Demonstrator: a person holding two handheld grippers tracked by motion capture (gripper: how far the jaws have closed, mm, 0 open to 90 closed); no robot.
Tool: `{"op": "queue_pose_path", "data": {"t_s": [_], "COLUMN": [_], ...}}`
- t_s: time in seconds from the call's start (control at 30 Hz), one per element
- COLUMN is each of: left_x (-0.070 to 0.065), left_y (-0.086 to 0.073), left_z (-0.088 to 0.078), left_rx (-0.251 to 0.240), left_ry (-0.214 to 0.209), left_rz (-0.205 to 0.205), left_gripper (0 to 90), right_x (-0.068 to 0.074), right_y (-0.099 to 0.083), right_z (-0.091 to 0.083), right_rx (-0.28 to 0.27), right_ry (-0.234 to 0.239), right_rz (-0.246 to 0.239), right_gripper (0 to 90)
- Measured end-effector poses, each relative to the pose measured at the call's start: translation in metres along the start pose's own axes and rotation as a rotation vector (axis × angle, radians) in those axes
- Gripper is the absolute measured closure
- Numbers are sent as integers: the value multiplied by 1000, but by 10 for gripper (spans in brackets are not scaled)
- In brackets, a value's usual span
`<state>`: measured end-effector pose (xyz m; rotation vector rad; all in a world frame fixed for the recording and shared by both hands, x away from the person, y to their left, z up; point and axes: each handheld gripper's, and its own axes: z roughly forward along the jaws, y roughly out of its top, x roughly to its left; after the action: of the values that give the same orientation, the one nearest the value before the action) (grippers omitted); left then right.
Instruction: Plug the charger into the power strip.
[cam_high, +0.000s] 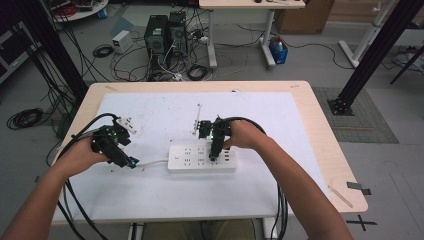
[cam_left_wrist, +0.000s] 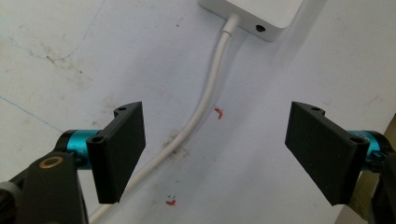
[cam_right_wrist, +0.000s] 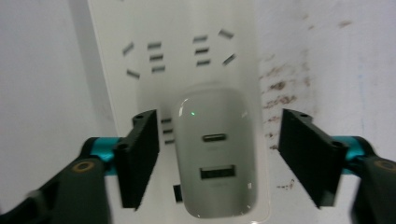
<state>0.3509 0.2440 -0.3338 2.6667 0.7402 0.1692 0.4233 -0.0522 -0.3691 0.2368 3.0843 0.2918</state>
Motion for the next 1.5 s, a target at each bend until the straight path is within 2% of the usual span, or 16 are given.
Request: {"op": "queue_pose_path", "data": {"t_s": [0.07, 0.1, 0.13, 0.2, 0.23, 0.27, 0.37, 0.43, 0.63, 0.7, 0.87, 0.97, 1.0, 1.13, 1.3, 1.5], "left_x": [0, 0, -1, -1, -1, -1, 0, 1, 4, 5, 7, 6, 5, 5, 4, 6], "left_y": [0, -1, -1, 0, 0, 1, 3, 5, 13, 15, 18, 18, 19, 19, 18, 18], "left_z": [0, 0, 0, 0, 0, 0, 0, -1, -12, -14, -18, -17, -17, -17, -19, -19], "left_rx": [0, -4, -5, -10, -10, -15, -19, -19, -28, -26, -27, -28, -28, -32, -36, -29], "left_ry": [0, 1, 0, -1, -1, 3, 9, 13, 31, 34, 41, 37, 36, 38, 45, 54], "left_rz": [0, -5, -3, -7, -7, -6, -10, -10, -9, -8, -9, -4, -1, 8, 3, 12], "left_gripper": [203, 203, 203, 203, 203, 203, 203, 203, 203, 203, 203, 203, 203, 203, 203, 203], "right_x": [-3, -3, -9, -12, -12, -15, -18, -20, -22, -21, -16, -14, -10, -1, 7, 12], "right_y": [-2, -2, -8, -15, -15, -25, -38, -48, -76, -84, -107, -110, -120, -137, -160, -173], "right_z": [-6, -6, -21, -31, -31, -42, -53, -62, -86, -91, -105, -107, -111, -115, -122, -123], "right_rx": [-31, -31, -96, -110, -110, -124, -135, -159, -219, -215, -206, -201, -164, -115, -125, -127], "right_ry": [9, 9, -14, -46, -46, -80, -104, -130, -164, -187, -212, -222, -224, -219, -224, -246], "right_rz": [33, 33, 96, 149, 149, 207, 251, 292, 394, 427, 471, 475, 484, 514, 577, 603], "right_gripper": [220, 218, 121, 121, 121, 121, 121, 121, 119, 14, 10, 10, 10, 11, 11, 11]}}
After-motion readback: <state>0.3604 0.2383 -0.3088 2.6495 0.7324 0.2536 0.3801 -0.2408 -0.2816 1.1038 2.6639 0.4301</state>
